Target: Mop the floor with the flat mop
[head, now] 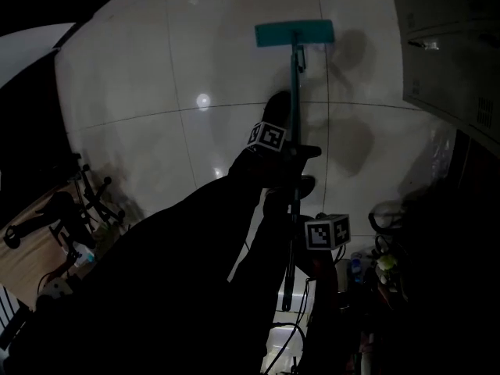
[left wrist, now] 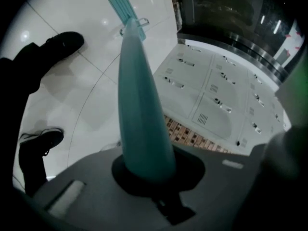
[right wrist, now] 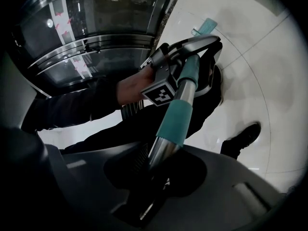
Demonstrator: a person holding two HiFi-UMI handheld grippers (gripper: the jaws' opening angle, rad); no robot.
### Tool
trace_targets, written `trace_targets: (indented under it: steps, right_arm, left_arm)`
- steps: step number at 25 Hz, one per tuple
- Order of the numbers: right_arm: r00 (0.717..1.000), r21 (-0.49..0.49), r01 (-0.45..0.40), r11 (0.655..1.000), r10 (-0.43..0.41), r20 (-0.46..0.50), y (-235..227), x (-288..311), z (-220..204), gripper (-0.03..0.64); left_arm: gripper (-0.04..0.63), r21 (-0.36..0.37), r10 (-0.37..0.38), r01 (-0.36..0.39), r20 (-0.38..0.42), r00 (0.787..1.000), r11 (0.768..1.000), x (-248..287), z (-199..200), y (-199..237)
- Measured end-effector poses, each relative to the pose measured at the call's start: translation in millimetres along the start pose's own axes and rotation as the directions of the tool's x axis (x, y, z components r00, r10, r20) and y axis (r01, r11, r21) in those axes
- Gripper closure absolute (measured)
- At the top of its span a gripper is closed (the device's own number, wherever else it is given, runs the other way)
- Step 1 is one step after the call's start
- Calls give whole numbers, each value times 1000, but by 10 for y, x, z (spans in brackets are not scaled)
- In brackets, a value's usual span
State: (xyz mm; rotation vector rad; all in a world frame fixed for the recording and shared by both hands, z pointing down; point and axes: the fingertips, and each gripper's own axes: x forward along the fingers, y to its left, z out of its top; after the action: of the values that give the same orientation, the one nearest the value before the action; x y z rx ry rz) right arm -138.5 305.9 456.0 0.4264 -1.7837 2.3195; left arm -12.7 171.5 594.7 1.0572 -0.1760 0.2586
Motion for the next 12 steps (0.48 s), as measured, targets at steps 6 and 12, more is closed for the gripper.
trace_targets:
  steps: [6,12]
  right_arm:
    - [1000,-1,22,1000,-22,-6,314,55,1149,509]
    - [999,-47,46,998,-46,4,542,201,2388,513]
  left_arm:
    - [557,5,-2,2,-15,1000,1000,-191,1052,-570]
    - [557,28,-11,12,-24,1000,1000,-388,2189,-1118]
